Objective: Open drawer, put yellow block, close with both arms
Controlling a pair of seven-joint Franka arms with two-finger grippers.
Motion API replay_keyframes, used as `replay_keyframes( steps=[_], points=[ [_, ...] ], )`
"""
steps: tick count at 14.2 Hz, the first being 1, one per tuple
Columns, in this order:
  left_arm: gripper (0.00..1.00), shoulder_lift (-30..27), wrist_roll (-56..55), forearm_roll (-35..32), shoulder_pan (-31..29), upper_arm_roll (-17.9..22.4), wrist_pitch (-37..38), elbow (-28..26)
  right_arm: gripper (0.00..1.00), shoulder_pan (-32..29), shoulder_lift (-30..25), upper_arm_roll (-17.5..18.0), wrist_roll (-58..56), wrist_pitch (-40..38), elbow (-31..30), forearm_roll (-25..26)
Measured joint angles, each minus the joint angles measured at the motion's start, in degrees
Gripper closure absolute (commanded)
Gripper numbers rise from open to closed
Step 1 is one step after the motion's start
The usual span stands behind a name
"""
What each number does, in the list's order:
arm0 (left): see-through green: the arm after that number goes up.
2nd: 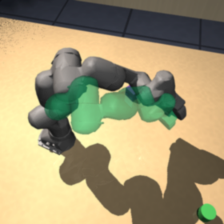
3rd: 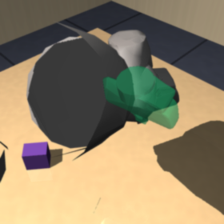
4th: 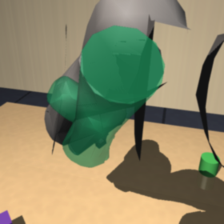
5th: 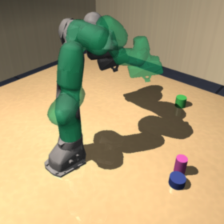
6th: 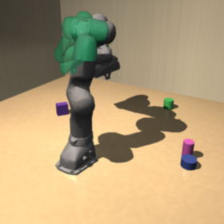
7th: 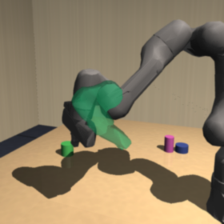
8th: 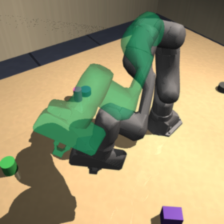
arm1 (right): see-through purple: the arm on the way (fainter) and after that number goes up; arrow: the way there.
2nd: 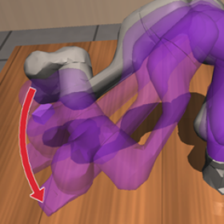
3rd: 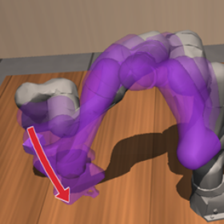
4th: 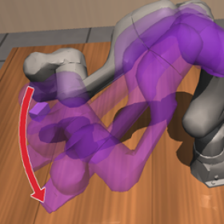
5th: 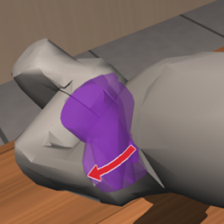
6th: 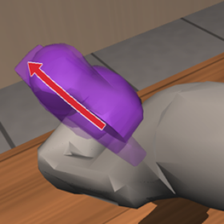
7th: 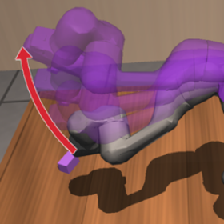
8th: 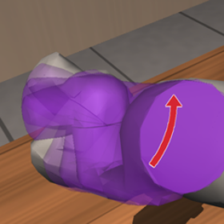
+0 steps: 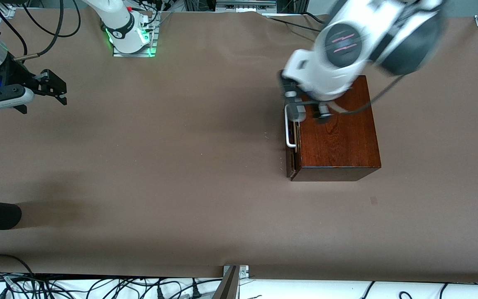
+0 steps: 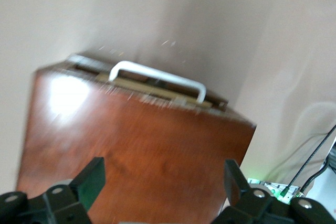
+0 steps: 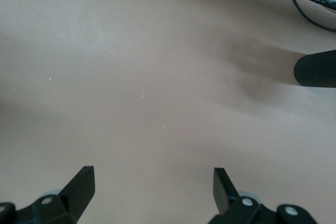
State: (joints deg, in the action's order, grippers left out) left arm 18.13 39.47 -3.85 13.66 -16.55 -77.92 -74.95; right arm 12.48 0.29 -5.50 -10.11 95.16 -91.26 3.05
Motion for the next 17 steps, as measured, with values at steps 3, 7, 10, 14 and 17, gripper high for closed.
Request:
replay_keyframes(
  steps=[3, 7, 10, 14, 17],
  points=[
    [0.00, -2.97, 2.27, 0.04, -6.46, 0.03, 5.21, 0.67, 0.00, 0.01, 0.00, 0.00, 0.00, 0.00, 0.00, 0.00],
    [0.00, -3.50, 2.50, 0.01, -8.12, 3.91, 3.93, 0.50, 0.00, 0.01, 0.00, 0.00, 0.00, 0.00, 0.00, 0.00],
    [0.00, -6.68, 2.13, -0.07, -8.76, 8.35, -5.78, -5.72, 0.00, 0.01, 0.00, -0.01, 0.00, 0.00, 0.00, 0.00],
    [0.00, -15.25, -3.92, -0.03, -12.41, 9.82, -15.25, -18.03, 0.00, 0.01, 0.00, -0.01, 0.00, 0.00, 0.00, 0.00],
    [0.00, -18.48, -19.58, -0.02, -12.49, 9.75, -16.19, -22.05, 0.00, 0.01, 0.00, -0.01, 0.00, 0.00, 0.01, 0.00]
  ],
)
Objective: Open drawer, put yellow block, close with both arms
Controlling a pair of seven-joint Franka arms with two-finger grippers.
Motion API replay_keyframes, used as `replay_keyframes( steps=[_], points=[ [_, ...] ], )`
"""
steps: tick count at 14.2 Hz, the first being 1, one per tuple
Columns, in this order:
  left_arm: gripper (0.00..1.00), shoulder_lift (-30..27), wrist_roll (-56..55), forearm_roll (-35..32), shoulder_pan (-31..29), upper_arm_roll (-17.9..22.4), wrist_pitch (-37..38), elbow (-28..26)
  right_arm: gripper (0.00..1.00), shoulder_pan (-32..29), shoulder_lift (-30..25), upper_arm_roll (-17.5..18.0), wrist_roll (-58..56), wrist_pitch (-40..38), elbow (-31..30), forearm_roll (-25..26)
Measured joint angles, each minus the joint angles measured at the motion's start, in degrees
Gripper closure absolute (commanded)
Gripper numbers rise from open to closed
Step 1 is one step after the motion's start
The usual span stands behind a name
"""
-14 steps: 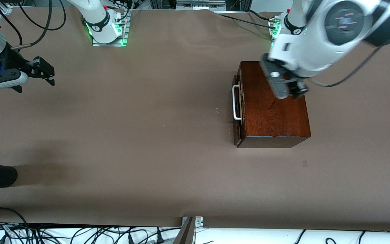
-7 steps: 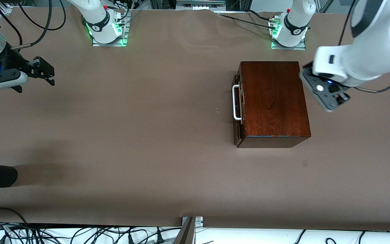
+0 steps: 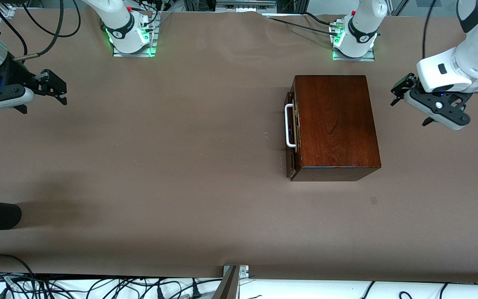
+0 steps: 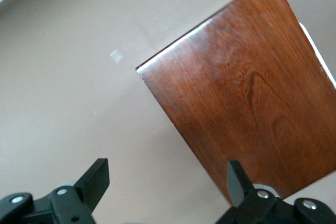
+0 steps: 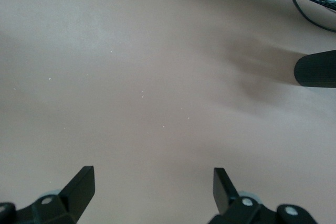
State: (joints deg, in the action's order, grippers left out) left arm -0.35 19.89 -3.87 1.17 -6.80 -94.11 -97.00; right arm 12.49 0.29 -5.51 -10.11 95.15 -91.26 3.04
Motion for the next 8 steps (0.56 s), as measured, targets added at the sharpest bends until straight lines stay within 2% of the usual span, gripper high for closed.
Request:
replay_keyframes(
  steps=[2, 4, 8],
  points=[
    [0.00, -0.78, -4.27, 0.00, 0.05, 0.17, -1.74, -1.71, 0.00, 0.00, 0.00, 0.00, 0.00, 0.00, 0.00, 0.00],
    [0.00, -1.50, -5.62, 0.28, 0.28, 2.10, -4.15, -3.84, 0.00, 0.00, 0.00, 0.00, 0.00, 0.00, 0.00, 0.00],
    [0.00, -1.64, -6.15, 1.52, 0.39, 2.53, -4.89, -4.33, 0.00, 0.00, 0.00, 0.00, 0.00, 0.00, 0.00, 0.00]
  ],
)
